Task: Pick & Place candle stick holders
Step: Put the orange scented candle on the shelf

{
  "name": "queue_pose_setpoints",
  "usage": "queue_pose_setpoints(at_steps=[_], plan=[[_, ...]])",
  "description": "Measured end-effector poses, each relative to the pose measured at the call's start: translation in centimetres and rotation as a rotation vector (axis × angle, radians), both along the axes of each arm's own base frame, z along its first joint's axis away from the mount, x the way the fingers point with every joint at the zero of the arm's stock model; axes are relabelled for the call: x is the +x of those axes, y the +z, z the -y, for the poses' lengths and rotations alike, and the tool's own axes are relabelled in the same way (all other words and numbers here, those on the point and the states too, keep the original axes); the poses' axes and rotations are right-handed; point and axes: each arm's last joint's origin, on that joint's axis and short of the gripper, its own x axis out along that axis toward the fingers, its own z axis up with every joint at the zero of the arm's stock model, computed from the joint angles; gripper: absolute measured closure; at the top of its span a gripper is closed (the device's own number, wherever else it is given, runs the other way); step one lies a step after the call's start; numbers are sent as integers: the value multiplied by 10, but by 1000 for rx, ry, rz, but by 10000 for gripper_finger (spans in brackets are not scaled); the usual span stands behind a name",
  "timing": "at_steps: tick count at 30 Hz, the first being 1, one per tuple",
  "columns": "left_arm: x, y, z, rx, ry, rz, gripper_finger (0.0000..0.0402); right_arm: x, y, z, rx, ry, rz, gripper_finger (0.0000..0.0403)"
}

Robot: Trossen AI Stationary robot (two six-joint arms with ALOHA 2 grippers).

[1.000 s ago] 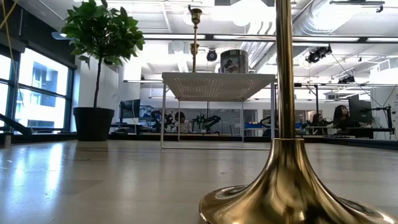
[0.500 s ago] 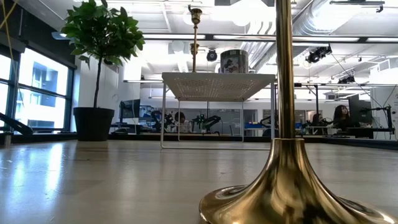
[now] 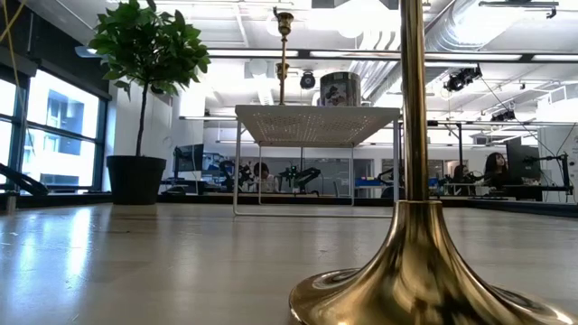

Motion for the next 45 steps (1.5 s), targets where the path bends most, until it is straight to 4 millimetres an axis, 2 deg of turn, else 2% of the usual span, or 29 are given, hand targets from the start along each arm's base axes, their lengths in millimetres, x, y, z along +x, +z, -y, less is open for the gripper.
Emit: queue_pose_setpoints(at_steps=[3,11,17,24,35,45], plan=[[-3,0,3,52,92,66,118,-3,0,-2,2,10,1,401],[-27,-1,18,-9,237,-52,118,-10,3,-9,32,32,21,401],[-44,-3,25,9,358,-63,118,-12,3,-11,16,45,24,402],[-54,-3,30,31,293,-52,118,-10,3,-10,-19,53,22,402],[-52,-3,28,40,334,-18,118,-4,3,-6,-63,71,15,402],[-53,-3,29,54,279,-24,118,9,3,5,-93,31,12,402]])
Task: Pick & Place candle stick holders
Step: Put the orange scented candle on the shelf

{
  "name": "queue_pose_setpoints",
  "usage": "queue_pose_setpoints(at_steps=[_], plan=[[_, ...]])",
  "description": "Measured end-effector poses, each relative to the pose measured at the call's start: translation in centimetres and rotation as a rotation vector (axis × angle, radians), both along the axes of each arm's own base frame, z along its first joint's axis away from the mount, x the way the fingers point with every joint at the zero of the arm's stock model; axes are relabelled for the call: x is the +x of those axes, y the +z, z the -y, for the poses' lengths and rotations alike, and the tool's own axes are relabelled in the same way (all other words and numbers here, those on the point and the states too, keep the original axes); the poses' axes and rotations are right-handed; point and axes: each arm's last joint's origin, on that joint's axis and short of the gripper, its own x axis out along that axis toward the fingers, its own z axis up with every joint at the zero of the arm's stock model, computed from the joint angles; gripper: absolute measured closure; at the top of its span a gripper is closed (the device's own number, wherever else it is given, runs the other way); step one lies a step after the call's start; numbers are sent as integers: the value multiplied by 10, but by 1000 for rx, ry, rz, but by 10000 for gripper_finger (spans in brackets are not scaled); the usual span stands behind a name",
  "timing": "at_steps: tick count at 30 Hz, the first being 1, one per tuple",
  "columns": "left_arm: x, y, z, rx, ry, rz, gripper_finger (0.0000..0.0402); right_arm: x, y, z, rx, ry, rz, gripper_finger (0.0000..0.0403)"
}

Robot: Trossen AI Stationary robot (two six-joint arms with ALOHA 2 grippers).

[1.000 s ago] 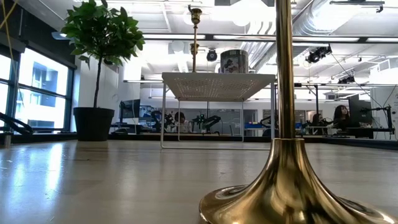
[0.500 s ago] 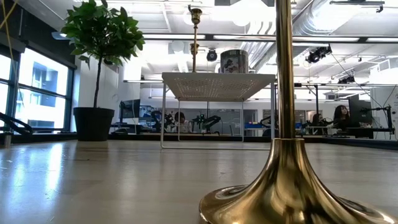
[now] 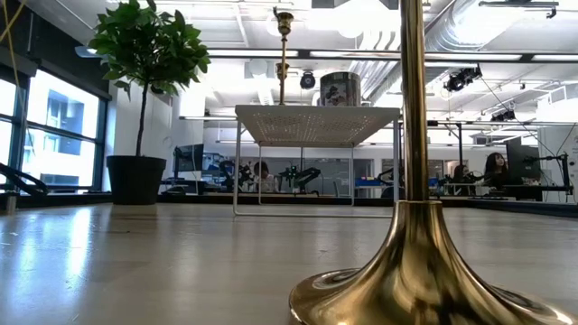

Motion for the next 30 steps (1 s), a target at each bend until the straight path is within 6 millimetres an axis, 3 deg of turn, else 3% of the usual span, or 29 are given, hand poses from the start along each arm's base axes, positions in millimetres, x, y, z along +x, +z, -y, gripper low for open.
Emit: queue_pose_setpoints(at_steps=[7,14,22,30], plan=[[4,-11,10,-62,99,-84,118,9,-1,7,11,26,-18,400],[7,-24,17,-32,81,-130,118,13,-1,10,-8,33,-20,399],[27,-31,17,-50,67,-97,118,14,-1,11,2,41,-24,402],[37,-41,18,-64,31,-178,118,14,-1,10,9,67,-30,401]])
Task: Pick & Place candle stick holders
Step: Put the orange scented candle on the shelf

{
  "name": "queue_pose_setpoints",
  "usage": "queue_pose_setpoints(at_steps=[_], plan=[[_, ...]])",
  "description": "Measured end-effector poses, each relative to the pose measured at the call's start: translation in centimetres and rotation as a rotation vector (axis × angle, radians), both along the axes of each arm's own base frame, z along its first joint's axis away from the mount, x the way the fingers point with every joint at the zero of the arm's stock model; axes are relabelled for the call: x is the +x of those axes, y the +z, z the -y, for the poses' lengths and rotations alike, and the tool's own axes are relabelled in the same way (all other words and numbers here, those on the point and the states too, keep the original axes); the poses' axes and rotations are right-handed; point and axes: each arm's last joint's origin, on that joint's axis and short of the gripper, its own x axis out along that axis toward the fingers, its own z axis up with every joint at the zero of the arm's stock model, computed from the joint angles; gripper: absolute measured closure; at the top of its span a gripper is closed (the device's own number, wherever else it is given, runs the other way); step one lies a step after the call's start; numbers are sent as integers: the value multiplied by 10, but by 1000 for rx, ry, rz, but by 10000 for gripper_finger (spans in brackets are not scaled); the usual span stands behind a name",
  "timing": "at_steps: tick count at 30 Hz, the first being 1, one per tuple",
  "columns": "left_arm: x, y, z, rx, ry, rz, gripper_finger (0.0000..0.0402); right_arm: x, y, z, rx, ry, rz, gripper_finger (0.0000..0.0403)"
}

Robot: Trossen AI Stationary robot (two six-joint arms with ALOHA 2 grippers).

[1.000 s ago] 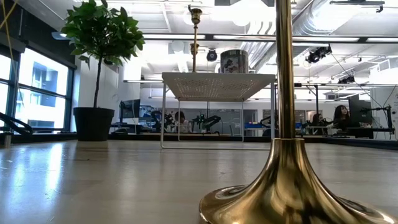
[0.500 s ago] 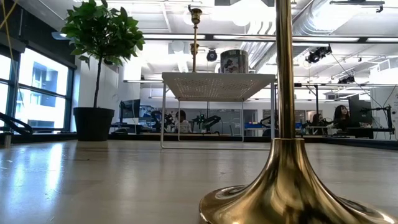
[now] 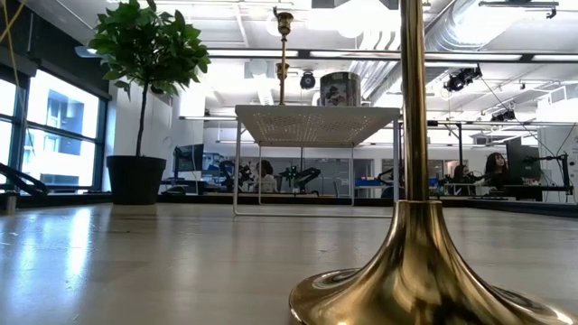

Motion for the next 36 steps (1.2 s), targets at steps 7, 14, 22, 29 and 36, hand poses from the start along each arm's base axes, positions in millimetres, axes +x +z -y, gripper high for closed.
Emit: queue_pose_setpoints(at_steps=[7,14,22,29,36], plan=[[0,-1,-1,18,-20,-1,118,0,0,0,2,3,-1,400],[-2,-8,-3,36,-37,-5,118,0,-1,0,21,1,-7,401],[-5,-21,-7,64,-40,-21,118,0,-1,0,20,1,-8,401],[-5,-21,-8,74,-91,-13,121,0,-1,0,20,1,-8,401],[-5,-21,-7,63,-113,-20,172,0,-1,0,20,1,-7,401]])
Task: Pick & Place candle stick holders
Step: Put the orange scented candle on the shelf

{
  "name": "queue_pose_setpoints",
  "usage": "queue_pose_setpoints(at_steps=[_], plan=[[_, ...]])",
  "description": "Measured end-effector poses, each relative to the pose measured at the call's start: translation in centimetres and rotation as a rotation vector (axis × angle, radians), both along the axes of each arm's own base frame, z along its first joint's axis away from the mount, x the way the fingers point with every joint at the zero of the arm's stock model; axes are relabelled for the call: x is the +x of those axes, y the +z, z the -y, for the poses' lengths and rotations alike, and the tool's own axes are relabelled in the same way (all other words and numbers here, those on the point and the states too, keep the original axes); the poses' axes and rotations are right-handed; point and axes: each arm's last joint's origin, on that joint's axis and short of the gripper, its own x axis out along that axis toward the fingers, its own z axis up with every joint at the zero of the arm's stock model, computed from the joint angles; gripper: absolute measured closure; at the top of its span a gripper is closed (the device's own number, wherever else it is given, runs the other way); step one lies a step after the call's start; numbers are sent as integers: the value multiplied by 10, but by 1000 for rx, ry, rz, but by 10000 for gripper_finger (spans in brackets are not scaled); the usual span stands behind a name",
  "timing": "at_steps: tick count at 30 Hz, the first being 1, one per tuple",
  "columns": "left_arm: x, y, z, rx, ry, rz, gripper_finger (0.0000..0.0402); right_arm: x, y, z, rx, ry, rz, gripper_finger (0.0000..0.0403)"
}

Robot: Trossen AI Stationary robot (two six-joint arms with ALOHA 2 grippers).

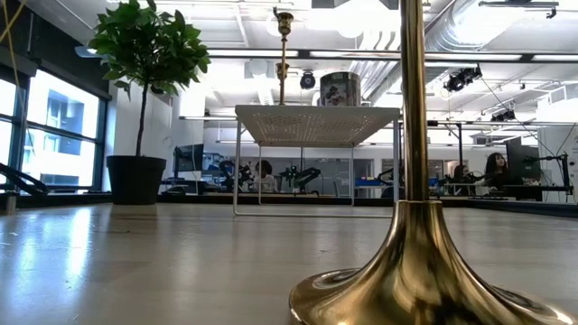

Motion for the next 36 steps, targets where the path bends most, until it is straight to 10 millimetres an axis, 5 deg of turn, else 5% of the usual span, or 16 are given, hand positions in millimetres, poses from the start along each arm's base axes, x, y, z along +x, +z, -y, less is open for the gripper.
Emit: queue_pose_setpoints(at_steps=[11,18,24,36], plan=[[0,0,0,10,-31,12,386,0,0,-1,6,21,-6,402],[3,0,-1,-21,-32,-19,388,-2,-2,-7,49,272,-68,396],[13,3,-10,-40,-67,-12,392,-1,-2,-6,27,248,-62,377],[40,24,-30,-77,-145,10,399,-2,-7,-3,20,175,-102,255]])
